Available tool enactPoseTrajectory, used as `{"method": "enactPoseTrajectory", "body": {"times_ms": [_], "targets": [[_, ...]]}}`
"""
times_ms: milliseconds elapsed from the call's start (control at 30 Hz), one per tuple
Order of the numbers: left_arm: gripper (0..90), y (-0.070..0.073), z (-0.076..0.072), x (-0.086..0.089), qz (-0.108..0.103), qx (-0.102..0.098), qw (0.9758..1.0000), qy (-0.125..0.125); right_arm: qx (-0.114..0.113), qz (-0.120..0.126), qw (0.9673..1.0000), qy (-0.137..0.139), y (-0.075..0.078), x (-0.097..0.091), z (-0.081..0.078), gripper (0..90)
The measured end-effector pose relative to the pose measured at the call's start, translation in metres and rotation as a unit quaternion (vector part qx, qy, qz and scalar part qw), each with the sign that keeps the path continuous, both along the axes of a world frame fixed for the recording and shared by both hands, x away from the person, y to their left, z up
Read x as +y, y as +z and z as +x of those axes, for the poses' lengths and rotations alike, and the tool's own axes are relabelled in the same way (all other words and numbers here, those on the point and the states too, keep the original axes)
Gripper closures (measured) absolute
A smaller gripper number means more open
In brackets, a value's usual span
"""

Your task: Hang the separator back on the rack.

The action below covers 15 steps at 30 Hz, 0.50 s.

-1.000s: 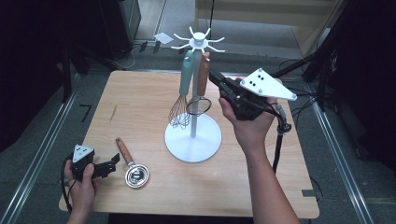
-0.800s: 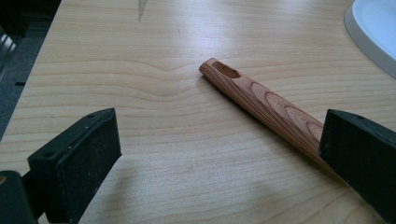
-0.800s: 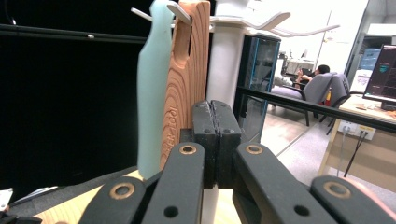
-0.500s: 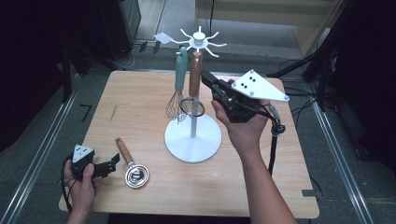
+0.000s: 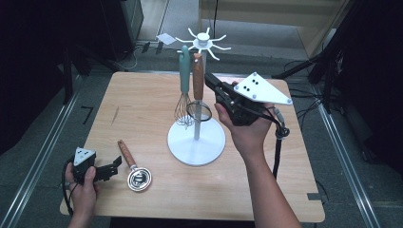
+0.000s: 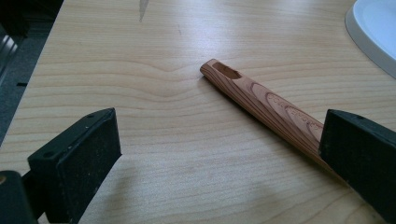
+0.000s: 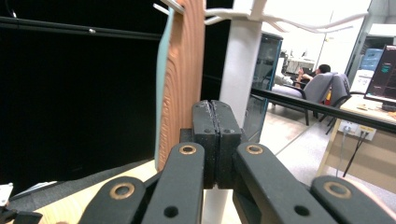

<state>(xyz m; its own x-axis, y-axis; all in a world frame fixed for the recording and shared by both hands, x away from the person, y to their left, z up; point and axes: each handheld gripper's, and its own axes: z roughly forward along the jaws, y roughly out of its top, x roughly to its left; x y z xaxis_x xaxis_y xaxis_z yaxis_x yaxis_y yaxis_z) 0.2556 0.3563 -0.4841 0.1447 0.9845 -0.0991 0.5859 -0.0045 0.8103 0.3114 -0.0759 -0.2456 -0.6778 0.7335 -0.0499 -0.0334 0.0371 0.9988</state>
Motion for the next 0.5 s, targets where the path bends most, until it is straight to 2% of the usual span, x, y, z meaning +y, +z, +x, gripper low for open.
{"method": "enactPoseTrajectory", "body": {"times_ms": [200,400,500], "targets": [[0.0,0.0,-0.001,0.0,-0.001,-0.001,1.0,-0.003,0.008,0.0,0.9998,-0.017,-0.008,-0.009,0.001,90.0],[0.0,0.0,-0.002,-0.001,0.005,0.001,1.0,-0.006,0.023,-0.002,0.9992,-0.032,-0.024,-0.023,0.001,90.0],[0.0,0.0,-0.003,-0.002,0.004,-0.003,0.9999,-0.016,0.03,-0.002,0.9987,-0.042,-0.033,-0.03,0.0,88.6]]}}
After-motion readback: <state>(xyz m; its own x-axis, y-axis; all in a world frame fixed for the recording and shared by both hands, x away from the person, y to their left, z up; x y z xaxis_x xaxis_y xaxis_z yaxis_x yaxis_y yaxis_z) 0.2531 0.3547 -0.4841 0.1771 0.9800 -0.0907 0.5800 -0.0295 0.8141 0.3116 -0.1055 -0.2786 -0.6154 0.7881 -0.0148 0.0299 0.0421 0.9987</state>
